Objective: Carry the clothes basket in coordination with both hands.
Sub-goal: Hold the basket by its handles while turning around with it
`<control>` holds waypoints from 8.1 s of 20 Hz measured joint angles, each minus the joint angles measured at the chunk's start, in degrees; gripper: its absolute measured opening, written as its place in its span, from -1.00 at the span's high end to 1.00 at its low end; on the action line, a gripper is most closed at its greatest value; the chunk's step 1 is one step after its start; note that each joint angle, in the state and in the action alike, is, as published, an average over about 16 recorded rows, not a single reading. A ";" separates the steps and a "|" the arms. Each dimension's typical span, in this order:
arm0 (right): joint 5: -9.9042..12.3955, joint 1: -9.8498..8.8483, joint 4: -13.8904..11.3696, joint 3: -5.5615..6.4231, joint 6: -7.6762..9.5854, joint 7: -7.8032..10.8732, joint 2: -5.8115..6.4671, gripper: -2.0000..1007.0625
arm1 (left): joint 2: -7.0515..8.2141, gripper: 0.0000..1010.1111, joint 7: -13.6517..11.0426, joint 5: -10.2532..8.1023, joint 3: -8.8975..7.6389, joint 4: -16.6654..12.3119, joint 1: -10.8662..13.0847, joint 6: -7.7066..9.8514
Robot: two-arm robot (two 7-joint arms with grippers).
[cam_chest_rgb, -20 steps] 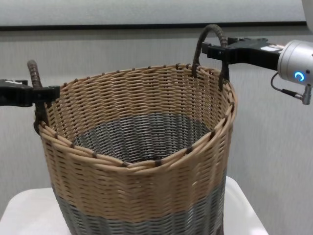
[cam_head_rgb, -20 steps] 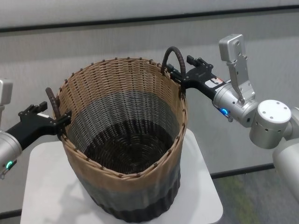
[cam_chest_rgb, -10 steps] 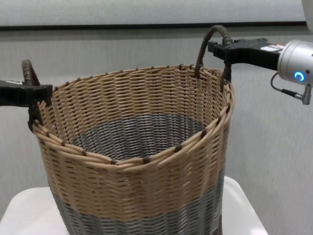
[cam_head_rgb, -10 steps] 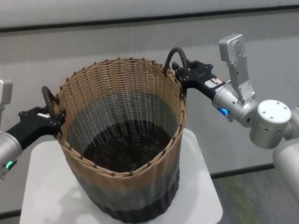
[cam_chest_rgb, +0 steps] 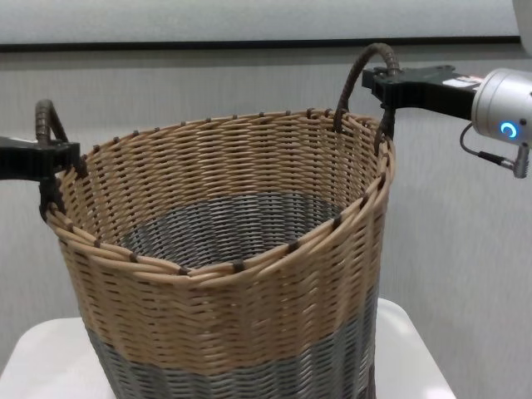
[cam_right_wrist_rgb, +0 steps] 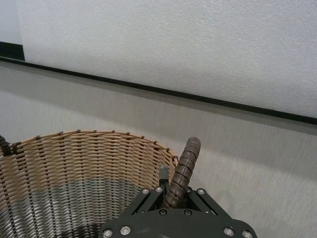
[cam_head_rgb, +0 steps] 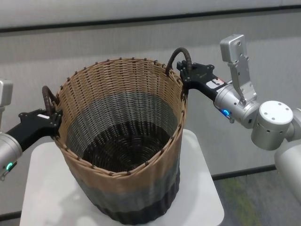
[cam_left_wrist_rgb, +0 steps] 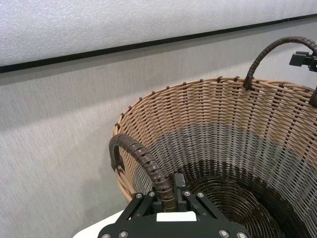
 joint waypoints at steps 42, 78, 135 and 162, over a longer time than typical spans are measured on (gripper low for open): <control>-1.18 -2.78 -12.39 -0.22 -1.27 1.32 3.37 0.84 | 2.44 0.67 3.41 11.27 -2.77 -12.66 3.14 1.45; -1.05 -2.68 -12.29 -0.16 -1.25 1.34 3.30 0.84 | 2.40 0.67 3.48 11.04 -2.77 -12.43 3.16 1.30; -1.05 -2.69 -12.29 -0.17 -1.25 1.34 3.30 0.84 | 2.41 0.67 3.48 11.03 -2.76 -12.40 3.14 1.30; -1.05 -2.69 -12.29 -0.17 -1.25 1.34 3.30 0.84 | 2.41 0.67 3.47 11.03 -2.76 -12.40 3.15 1.30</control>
